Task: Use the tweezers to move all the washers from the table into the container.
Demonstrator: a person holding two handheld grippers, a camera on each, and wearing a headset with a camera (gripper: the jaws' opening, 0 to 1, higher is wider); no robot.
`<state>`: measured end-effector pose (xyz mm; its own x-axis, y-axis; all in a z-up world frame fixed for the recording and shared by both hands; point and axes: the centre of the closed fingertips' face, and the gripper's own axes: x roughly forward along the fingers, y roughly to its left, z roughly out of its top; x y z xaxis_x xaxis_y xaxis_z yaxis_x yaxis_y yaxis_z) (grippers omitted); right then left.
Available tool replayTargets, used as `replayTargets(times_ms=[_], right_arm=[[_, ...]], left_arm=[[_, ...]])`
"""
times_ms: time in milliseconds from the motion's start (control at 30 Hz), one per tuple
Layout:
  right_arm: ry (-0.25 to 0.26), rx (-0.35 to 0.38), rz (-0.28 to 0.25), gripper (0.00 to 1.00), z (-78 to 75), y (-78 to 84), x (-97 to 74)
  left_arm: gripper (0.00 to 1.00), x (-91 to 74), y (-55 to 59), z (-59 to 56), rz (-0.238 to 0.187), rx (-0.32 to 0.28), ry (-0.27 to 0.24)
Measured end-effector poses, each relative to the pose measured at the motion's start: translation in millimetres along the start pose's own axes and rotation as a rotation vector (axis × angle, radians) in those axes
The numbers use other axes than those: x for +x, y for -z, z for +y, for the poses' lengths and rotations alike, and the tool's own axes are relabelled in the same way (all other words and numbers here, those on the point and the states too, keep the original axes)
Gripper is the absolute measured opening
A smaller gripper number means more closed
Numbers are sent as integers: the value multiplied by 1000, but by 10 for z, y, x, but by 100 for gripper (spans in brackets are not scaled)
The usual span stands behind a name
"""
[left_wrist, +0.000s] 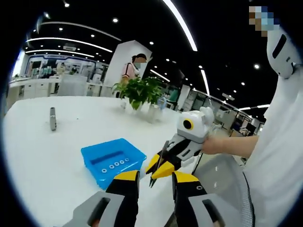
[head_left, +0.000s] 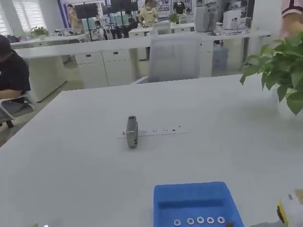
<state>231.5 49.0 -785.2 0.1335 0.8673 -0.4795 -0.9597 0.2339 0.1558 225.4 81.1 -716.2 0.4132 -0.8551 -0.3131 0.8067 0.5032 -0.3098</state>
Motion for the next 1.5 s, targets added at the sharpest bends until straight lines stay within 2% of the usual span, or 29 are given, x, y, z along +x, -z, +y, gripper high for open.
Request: replayTargets(times_ms=[100,133,267,333,367,433,600,767,967,1000,1133,1300,1367,1500], right_arm=[[-43,-6,23,3,119,62,3],[-57,-29,43,3,161,99,-3],[-87,-55,74,3,264,161,-9],[-99,-67,88,3,301,195,-13],[-105,-79,102,3,319,224,-17],[-107,-93,128,3,330,262,-22],[-103,-142,182,3,357,318,-35],[-99,-168,223,3,376,348,-15],[-96,-203,266,3,379,373,16],[-94,-206,270,4,372,378,18],[-76,-201,278,4,304,409,20],[-17,-203,282,6,174,471,29],[0,-194,287,6,137,529,43],[30,-176,290,8,87,633,82]], left_arm=[[20,110,22,-98,47,59,67],[20,136,32,-122,61,73,83],[19,253,105,-289,137,143,179],[18,296,134,-347,164,163,212],[18,323,170,-368,193,183,226],[16,368,220,-377,232,221,231],[11,435,197,-440,239,229,261],[10,464,243,-479,299,342,291],[2,492,274,-498,330,404,318],[0,479,297,-513,344,415,337],[0,470,331,-446,373,446,320],[0,468,414,-317,403,469,290],[0,486,504,-237,422,481,273],[0,510,668,-166,458,505,258]])
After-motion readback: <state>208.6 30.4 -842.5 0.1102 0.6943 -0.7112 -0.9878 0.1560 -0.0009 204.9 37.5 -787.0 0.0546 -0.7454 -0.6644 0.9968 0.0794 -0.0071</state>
